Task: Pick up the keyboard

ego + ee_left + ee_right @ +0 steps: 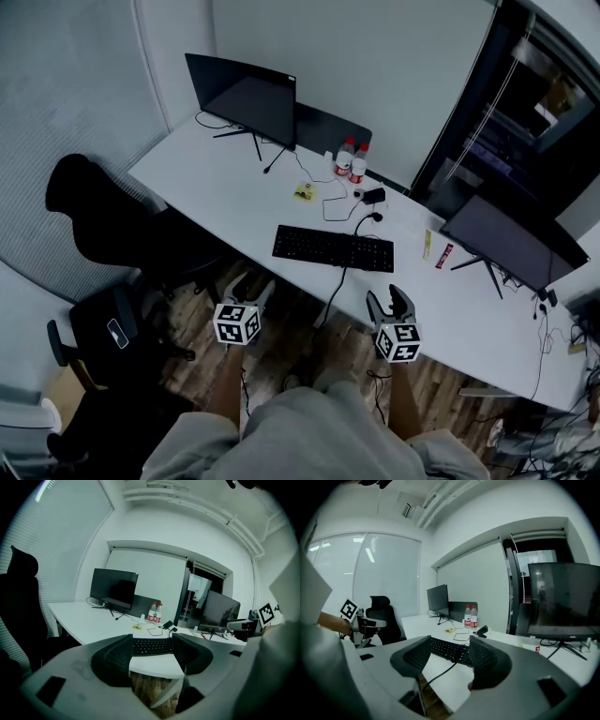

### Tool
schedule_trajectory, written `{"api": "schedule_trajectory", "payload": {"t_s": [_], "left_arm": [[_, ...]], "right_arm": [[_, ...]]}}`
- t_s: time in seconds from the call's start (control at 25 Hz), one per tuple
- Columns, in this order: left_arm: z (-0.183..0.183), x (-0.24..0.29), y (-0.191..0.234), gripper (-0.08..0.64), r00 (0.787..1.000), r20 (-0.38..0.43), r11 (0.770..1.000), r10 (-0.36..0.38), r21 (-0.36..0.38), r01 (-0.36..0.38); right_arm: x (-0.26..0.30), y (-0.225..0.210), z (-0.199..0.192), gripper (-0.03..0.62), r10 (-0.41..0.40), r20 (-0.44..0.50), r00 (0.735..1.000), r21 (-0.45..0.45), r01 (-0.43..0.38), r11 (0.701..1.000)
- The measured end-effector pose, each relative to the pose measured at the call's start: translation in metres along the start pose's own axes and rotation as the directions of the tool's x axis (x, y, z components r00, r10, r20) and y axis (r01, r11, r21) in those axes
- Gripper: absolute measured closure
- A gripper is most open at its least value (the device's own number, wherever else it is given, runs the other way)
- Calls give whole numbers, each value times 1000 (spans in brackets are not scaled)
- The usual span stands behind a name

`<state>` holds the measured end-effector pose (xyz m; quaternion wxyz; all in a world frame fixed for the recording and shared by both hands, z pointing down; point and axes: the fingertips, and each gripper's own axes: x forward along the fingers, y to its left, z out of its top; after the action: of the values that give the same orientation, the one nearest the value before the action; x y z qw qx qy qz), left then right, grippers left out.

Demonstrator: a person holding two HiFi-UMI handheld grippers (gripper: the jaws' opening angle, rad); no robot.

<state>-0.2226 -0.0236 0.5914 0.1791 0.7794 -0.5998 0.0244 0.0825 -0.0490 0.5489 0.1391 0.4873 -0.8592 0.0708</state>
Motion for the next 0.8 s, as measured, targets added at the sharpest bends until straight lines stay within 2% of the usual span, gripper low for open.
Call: {"api": "schedule_trajectory", "payload": {"t_s": [0.44,0.8], "left_arm": [[-4,27,1,301,1000,-23,1000,-8,-4,8],[9,75,7,301,999,-30,1000,12,3,-12]], "right_arm": [[17,-18,2,350,-10,-2,1000,6,10,1000],[57,-52,19,345,6,17,1000,-5,-6,1000]]}}
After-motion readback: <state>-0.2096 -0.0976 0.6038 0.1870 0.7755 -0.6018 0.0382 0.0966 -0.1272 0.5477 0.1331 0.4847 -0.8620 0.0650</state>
